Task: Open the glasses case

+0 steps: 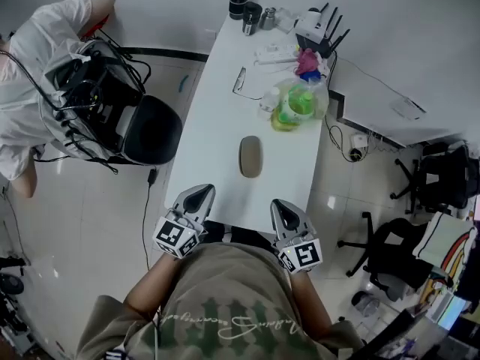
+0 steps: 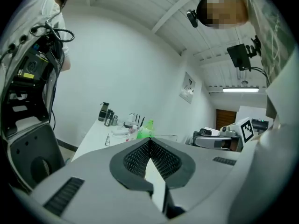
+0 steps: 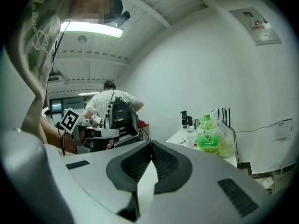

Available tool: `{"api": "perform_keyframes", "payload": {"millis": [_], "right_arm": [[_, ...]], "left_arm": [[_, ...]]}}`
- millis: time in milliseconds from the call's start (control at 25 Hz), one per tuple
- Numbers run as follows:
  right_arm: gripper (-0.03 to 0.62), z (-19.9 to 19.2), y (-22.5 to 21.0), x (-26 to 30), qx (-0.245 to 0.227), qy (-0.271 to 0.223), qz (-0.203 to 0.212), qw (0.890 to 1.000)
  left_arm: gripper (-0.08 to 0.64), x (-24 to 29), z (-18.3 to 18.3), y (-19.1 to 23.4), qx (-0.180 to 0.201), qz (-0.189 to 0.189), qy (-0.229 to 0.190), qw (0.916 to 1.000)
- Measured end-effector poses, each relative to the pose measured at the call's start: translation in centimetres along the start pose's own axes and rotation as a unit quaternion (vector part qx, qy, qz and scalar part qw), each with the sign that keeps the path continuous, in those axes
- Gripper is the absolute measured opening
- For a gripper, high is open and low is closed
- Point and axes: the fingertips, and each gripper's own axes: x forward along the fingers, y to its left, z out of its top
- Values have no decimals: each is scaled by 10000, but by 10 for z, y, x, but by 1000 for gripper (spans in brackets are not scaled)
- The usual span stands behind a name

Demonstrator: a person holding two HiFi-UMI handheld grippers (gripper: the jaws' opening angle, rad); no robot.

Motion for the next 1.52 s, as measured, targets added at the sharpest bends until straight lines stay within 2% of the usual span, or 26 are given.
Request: {"api": "perform_keyframes", "payload": {"millis": [120,280,400,520,560,600,720,840,1040,1360,1440,1520], "right_arm": [[10,-1,-12,6,34,89,59,9999],[11,-8,-28,14,30,289,-67,9996],[11,-18,-31,23,117,565,91,9983],[14,-28,-34,35,99,914,217,9955],[36,-32,-36,40,175,985,254,9947],[95,-36,-39,44,288,1049,292,9936],[162,-47,-51,58,577,1240,302,9901],[235,-60,-68,77,728,1442,137,9868],[249,-93,-90,122,1179,1839,172,9757],[249,-158,-115,170,1492,2586,178,9542],[287,-169,-117,177,1682,2635,166,9497],[299,-179,-119,183,1772,2728,121,9455]], "left_arm": [[5,12,3,-6,79,100,2,9999],[5,26,8,-9,119,128,-39,9998],[5,34,9,-15,203,23,-7,9998],[5,42,10,-15,222,111,26,9997],[5,43,10,-13,208,157,22,9997],[5,44,10,-11,182,204,11,9996],[5,44,8,-4,86,309,10,9995],[5,44,9,-2,111,233,48,9997],[5,50,12,6,114,282,63,9995],[5,48,5,11,-67,319,162,9993],[5,46,4,13,-122,362,177,9991],[5,44,4,13,-195,421,224,9987]]}}
